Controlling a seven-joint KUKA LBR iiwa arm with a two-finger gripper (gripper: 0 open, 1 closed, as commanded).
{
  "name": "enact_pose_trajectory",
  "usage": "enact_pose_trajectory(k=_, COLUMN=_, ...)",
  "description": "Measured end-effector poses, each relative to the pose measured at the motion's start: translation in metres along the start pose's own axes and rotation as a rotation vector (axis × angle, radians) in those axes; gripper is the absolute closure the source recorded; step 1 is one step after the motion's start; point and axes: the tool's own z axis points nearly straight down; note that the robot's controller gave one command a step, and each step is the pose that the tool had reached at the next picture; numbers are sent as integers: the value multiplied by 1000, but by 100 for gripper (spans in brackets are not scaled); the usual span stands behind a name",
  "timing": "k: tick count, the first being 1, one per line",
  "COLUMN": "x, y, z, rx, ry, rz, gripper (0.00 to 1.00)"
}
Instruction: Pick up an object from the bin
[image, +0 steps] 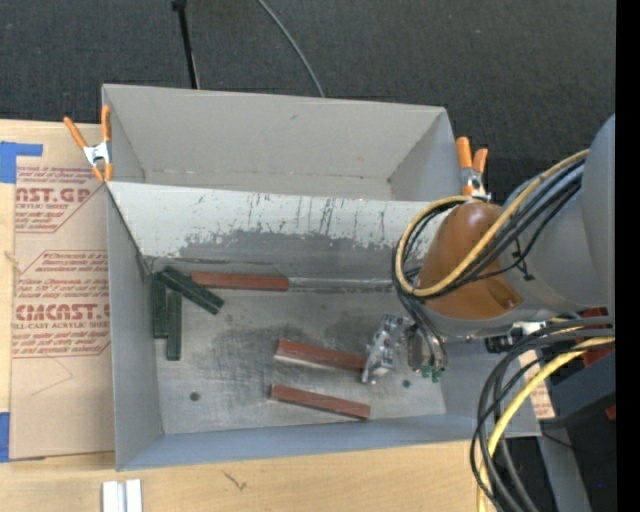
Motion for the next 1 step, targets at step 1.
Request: enact_pose_trajectory(k=1, x=-8, y=-5, z=-175, rx=1, ry=11, rz=-19, gripper=100)
